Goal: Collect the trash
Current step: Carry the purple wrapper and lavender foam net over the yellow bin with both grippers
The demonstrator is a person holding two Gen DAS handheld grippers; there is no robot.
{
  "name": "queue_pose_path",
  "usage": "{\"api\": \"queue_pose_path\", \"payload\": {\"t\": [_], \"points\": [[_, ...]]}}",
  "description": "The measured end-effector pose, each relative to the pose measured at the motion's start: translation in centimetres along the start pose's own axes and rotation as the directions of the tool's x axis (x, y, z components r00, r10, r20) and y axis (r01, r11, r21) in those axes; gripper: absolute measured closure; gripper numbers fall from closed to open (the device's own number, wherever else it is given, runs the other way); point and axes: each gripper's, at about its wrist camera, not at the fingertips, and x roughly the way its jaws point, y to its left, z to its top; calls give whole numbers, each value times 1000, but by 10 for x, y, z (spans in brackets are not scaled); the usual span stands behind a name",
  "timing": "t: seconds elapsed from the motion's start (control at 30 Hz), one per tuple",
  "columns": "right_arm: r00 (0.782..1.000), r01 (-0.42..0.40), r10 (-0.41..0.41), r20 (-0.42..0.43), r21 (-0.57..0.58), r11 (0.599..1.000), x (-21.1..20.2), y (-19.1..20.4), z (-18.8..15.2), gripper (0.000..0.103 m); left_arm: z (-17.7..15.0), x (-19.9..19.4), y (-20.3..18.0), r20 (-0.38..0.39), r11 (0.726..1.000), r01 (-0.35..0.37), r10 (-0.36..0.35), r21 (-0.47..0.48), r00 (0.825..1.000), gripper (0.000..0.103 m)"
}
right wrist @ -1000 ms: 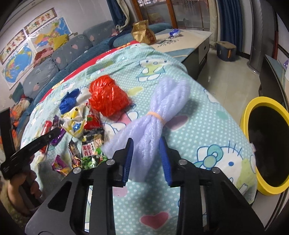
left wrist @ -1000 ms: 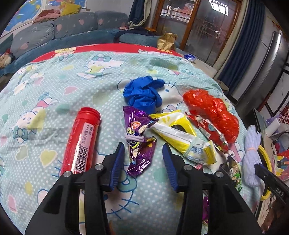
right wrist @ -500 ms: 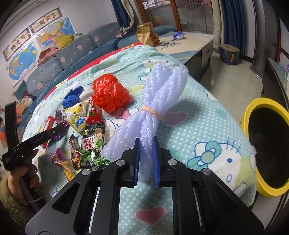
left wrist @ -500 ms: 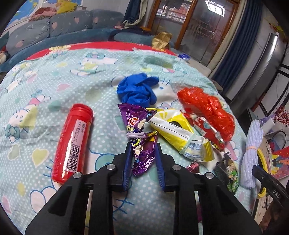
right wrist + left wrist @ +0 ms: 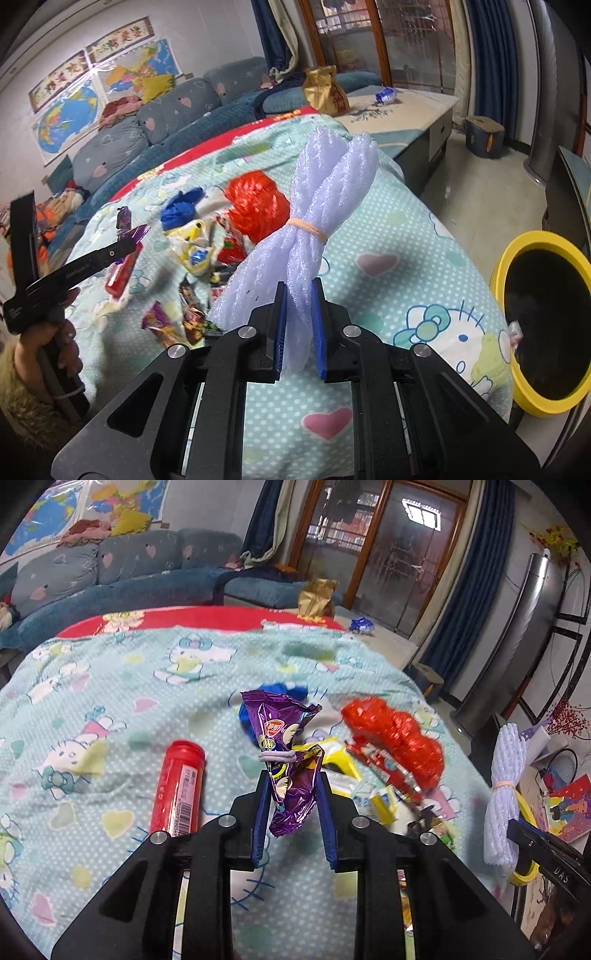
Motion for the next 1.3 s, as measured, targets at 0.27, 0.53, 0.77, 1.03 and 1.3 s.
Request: {"api": "queue_pose_path", "payload": {"t": [0.27, 0.53, 0.77, 1.03, 1.3], "points": [[999, -11, 11, 45, -11, 1000, -17, 3, 4, 94, 9, -21, -17, 46, 999, 42, -43, 19, 998, 79], [997, -4, 4, 74, 0, 1000, -32, -3, 5, 94, 11, -30, -37, 58, 995, 80, -83, 51, 995, 79], [995, 14, -16, 101, 15, 1000, -43, -10, 4, 94, 9, -35, -55, 62, 990, 115, -121, 82, 991, 79], [989, 58, -63, 134, 41, 997, -57, -22, 3, 94, 9, -33, -76, 51, 980, 164, -171, 114, 984, 79], [984, 104, -115, 139, 85, 991, -67, -43, -2, 94, 9, -27, -103, 32, 963, 224, -231, 154, 972, 79]]}}
